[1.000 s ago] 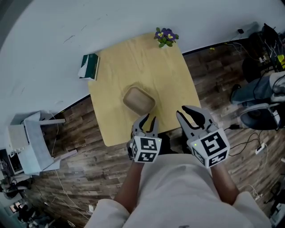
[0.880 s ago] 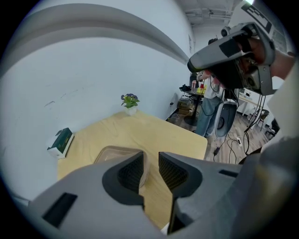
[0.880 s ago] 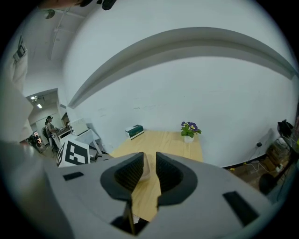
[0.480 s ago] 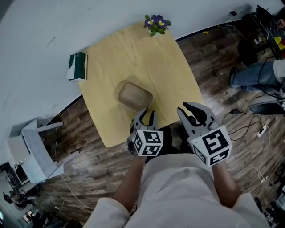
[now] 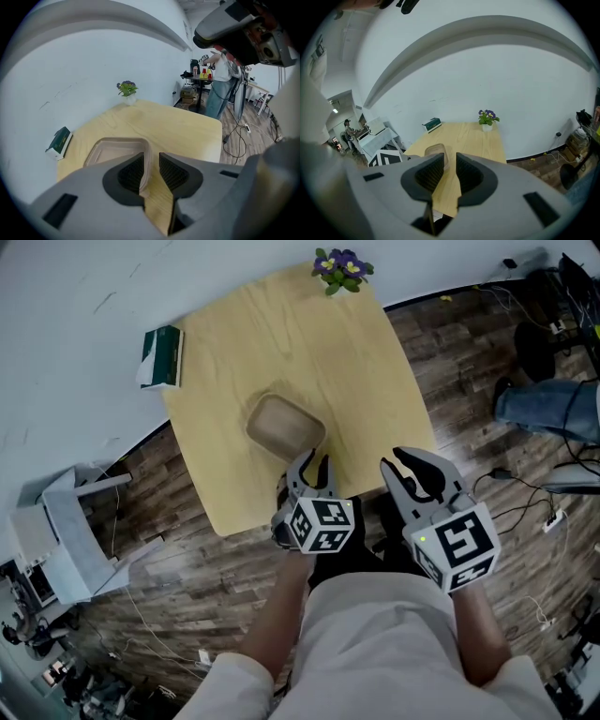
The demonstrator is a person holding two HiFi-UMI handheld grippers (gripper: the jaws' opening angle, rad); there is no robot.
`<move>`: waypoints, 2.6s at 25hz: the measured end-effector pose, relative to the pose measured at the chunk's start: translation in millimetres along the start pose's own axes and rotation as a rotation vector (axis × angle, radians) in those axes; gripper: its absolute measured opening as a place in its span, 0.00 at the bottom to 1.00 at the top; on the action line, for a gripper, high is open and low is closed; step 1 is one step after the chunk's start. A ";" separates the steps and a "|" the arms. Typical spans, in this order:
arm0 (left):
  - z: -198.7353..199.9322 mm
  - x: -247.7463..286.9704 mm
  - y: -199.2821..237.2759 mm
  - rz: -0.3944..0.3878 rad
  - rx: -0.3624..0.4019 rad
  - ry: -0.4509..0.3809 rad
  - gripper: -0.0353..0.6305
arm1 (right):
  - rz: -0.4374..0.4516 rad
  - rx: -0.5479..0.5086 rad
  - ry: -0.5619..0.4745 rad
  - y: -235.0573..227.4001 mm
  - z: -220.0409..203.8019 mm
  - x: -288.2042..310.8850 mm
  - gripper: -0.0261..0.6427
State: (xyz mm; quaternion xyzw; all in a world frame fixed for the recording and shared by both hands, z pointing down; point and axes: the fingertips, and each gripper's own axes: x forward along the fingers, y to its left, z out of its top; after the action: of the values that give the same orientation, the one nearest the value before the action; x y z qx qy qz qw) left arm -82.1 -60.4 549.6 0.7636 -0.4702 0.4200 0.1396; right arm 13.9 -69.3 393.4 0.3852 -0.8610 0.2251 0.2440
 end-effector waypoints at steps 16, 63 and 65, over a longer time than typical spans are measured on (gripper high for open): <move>-6.2 18.8 5.7 0.211 0.190 0.044 0.19 | 0.047 -0.009 0.034 -3.0 -15.2 0.6 0.16; -6.6 18.7 11.2 0.128 -0.073 0.062 0.12 | 0.094 0.019 0.021 -4.0 -5.1 10.2 0.15; -6.1 18.1 10.9 0.089 -0.119 0.058 0.12 | 0.090 0.025 0.019 -3.4 -4.7 10.6 0.15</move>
State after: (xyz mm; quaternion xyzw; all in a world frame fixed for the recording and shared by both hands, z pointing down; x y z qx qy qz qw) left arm -90.7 -73.2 565.3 0.7197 -0.5238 0.4188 0.1793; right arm 11.4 -74.6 404.1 0.3470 -0.8723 0.2501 0.2369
